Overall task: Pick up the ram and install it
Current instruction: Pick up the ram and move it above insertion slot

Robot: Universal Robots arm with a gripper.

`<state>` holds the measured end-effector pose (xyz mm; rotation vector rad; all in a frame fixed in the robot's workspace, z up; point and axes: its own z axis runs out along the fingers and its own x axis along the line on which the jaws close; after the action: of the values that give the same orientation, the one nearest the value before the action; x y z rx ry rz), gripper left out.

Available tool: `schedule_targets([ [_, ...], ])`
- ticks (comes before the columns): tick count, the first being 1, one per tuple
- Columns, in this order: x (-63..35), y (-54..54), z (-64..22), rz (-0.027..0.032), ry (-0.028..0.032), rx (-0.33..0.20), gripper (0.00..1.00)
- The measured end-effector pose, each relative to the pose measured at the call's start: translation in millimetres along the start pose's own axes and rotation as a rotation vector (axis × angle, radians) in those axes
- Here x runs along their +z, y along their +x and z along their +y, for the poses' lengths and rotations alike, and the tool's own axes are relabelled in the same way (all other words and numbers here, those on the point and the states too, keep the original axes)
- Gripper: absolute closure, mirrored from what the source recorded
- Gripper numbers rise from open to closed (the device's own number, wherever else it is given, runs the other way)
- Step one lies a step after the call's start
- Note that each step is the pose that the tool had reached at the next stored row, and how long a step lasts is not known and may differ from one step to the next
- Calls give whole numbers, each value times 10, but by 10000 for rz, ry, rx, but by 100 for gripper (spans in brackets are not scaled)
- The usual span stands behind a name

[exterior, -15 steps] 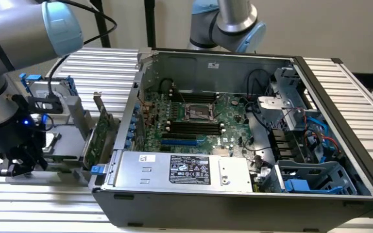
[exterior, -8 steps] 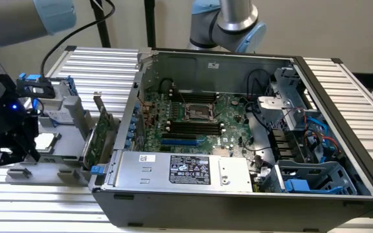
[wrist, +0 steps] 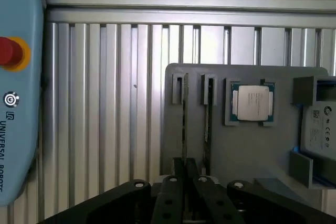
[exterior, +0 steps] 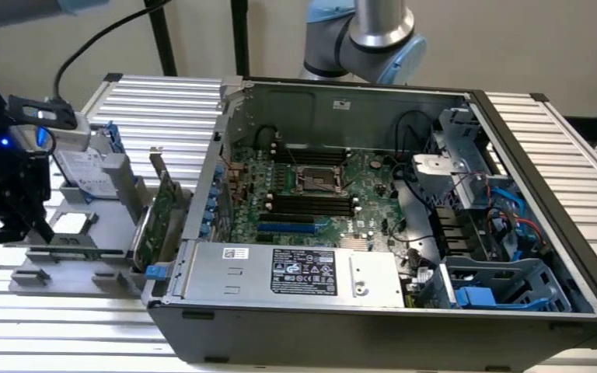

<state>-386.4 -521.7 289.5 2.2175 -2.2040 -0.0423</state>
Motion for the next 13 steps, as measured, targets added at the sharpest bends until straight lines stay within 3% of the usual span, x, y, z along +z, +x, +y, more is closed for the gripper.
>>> schedule_targets([
  [5, -232, -1, -86, -22, -5, -38, 100],
  [13, -567, -3, -317, -123, -16, -106, 100],
])
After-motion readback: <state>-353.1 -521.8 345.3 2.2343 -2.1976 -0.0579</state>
